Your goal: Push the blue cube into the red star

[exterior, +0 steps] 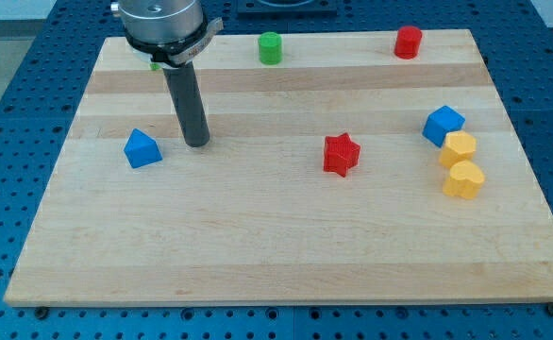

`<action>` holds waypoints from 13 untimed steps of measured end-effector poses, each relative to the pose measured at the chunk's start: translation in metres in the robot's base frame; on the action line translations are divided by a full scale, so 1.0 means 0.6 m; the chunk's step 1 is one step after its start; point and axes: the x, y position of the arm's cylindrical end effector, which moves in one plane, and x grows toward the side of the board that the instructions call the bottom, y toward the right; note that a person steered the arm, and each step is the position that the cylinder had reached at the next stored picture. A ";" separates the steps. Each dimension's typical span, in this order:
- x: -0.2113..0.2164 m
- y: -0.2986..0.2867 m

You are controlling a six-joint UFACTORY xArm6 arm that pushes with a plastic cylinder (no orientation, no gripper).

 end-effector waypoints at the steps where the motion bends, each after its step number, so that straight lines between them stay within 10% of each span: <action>1: 0.000 0.000; 13: 0.050 -0.126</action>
